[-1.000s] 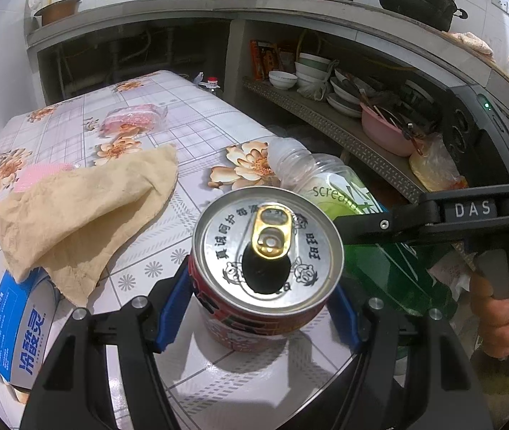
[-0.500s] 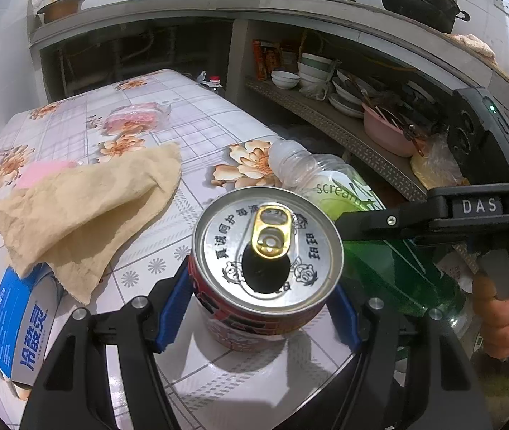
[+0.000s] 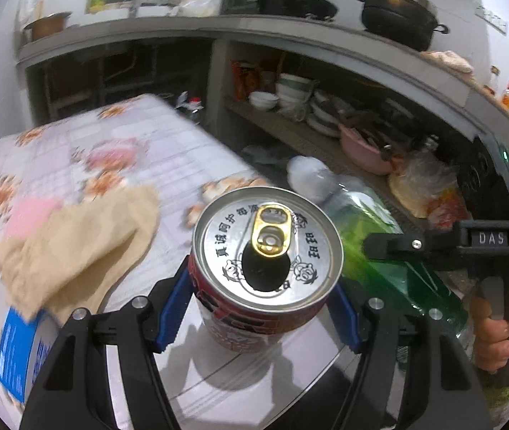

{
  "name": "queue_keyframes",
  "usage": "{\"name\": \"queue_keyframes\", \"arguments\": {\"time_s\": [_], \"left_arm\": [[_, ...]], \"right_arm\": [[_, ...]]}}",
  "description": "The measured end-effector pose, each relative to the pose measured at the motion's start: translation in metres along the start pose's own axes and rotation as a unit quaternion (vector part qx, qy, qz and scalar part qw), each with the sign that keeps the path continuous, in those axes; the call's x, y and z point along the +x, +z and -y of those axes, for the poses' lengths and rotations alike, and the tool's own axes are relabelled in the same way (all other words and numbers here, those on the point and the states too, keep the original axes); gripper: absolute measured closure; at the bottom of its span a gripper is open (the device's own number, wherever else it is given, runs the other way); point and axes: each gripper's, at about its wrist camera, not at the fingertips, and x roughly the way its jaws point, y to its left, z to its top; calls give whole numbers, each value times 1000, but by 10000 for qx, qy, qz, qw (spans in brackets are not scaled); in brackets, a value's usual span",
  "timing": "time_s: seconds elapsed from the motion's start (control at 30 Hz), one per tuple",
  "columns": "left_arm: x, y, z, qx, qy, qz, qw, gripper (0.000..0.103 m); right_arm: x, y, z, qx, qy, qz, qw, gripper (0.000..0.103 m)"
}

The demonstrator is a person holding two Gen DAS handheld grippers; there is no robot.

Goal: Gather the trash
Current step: 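Carry the can and bottle to the blue wastebasket and open both tools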

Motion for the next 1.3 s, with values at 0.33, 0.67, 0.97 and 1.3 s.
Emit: {"name": "queue_keyframes", "arguments": {"time_s": [0.33, 0.67, 0.97, 1.3], "left_arm": [[51, 62, 70, 435, -976, -323, 9937, 36], [144, 71, 125, 501, -1358, -1274, 9812, 36], [274, 97, 176, 570, -1360, -2432, 9587, 36], [375, 129, 220, 272, -893, -2328, 9680, 18]], "right_arm": [[-132, -18, 125, 1338, -928, 1513, 9750, 50], [-92, -29, 238, 2680, -712, 989, 9557, 49], [-42, 13, 292, 3277, -523, 713, 9406, 49], [-4, 61, 347, 3619, -723, 748, 9264, 47]]}}
